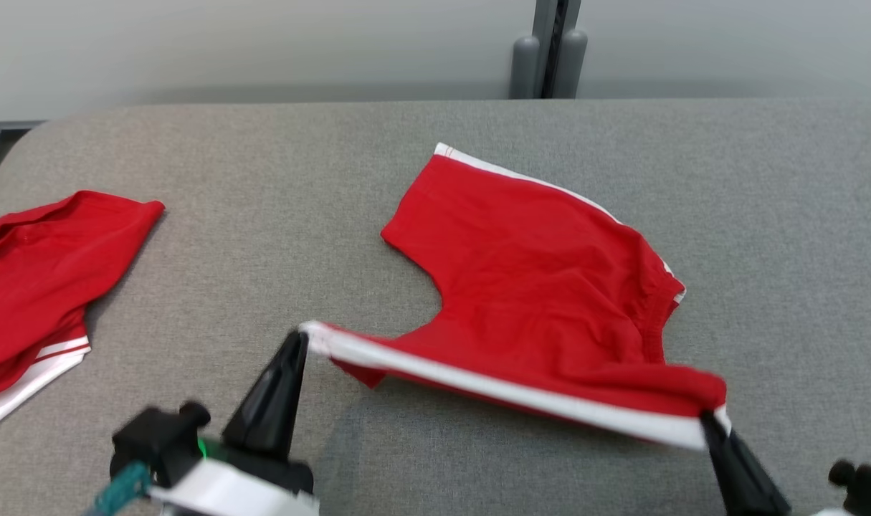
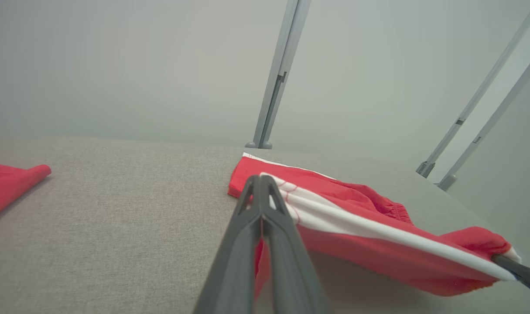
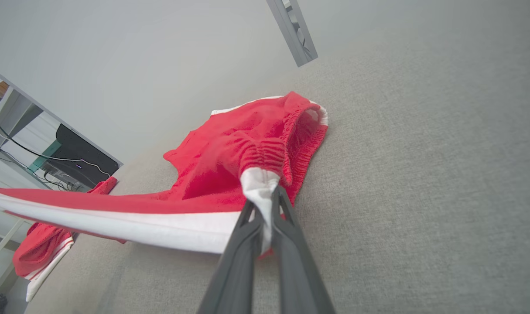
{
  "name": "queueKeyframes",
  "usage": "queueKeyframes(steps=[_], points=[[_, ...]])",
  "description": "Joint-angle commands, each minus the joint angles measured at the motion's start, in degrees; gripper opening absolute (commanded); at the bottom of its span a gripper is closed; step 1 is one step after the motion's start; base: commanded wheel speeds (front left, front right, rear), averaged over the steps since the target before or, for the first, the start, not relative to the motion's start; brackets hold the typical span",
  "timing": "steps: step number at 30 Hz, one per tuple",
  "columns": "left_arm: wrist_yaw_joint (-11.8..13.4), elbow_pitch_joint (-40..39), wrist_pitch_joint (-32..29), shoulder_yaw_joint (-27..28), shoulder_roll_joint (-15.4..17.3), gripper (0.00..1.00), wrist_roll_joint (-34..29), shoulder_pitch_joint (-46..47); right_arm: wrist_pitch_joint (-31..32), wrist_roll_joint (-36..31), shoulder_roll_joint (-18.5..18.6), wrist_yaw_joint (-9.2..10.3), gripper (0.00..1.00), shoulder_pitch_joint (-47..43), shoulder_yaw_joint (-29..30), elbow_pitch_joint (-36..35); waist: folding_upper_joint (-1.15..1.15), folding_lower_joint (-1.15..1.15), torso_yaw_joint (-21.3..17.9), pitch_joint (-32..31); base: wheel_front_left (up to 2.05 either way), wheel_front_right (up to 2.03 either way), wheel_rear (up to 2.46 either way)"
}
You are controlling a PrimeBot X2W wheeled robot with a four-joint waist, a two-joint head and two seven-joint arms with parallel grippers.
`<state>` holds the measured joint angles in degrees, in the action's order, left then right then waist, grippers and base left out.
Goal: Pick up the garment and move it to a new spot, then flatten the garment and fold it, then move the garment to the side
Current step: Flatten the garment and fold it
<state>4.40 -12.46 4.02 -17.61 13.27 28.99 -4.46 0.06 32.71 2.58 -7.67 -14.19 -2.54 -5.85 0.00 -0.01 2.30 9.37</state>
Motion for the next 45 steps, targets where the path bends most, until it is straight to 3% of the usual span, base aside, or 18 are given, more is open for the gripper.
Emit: queueKeyframes(steps=[1,14,20,25,34,35,36,37,38,40,41,45], points=[[-0.55,0.52,0.00,0.43,0.41,0.00,-0.41,2.79,-0.04,0.88,0.42,0.31,0.00,1.60,0.57,-0.47,0.00,0.01,-0.20,0.92,0.00,0.00,0.00],[-8.18,14.67,-1.10,-1.73,0.98,0.00,-2.75,29.80,3.89,14.94,0.29,0.17,0.00,20.80,-0.48,5.75,0.00,0.01,-2.78,10.59,0.00,0.00,0.00],[-10.13,25.46,0.42,-3.43,-0.91,0.00,-3.62,42.67,6.96,14.72,0.31,0.17,0.00,29.58,1.00,9.68,0.00,0.01,-3.41,15.72,0.00,0.00,0.00],[-10.92,36.58,3.18,-5.11,-3.10,0.00,-4.50,52.01,6.92,9.27,0.30,0.17,0.00,35.22,1.08,11.43,0.00,0.01,-4.31,18.96,0.00,0.00,0.00],[-11.73,55.60,7.40,-6.30,-6.38,0.00,-3.22,62.41,6.09,6.67,0.30,0.17,0.00,39.90,-0.71,15.06,0.00,0.01,-5.90,21.24,0.00,0.00,0.00],[-11.86,57.21,7.94,-6.50,-6.76,0.00,-2.93,63.36,5.81,6.57,0.30,0.17,0.25,40.01,-0.80,15.26,0.00,0.01,-6.03,21.32,0.00,0.00,0.00],[-11.85,58.78,8.34,-6.79,-7.24,0.00,-2.56,64.18,5.73,6.54,0.28,0.17,0.89,40.01,-0.99,15.33,0.00,0.01,-6.15,21.37,0.00,0.00,0.00],[-11.96,60.21,8.70,-7.10,-7.63,0.00,-2.25,64.81,5.52,6.48,0.29,0.17,1.00,39.86,-1.10,15.28,0.00,0.01,-6.26,21.42,0.00,0.00,0.00],[-11.92,61.56,8.91,-7.42,-7.91,0.00,-1.63,65.27,5.35,6.06,0.30,0.17,1.00,39.50,-1.18,15.17,0.00,0.01,-6.38,21.44,0.00,0.00,0.00],[-12.03,63.87,9.32,-8.33,-8.41,0.20,-0.54,66.08,4.77,5.44,0.26,0.17,1.00,38.46,-1.42,14.45,0.00,0.01,-6.56,21.35,0.00,0.00,0.00],[-12.05,64.41,9.69,-8.90,-8.70,0.97,0.10,66.37,4.37,5.25,0.24,0.17,1.00,37.74,-1.56,14.05,0.00,0.01,-6.69,21.24,0.00,0.00,0.00],[-12.09,65.34,10.72,-10.77,-9.17,1.00,1.90,66.26,1.21,3.37,0.23,0.17,1.00,34.65,-1.64,10.50,0.00,0.01,-6.97,20.66,0.00,0.00,0.00]])
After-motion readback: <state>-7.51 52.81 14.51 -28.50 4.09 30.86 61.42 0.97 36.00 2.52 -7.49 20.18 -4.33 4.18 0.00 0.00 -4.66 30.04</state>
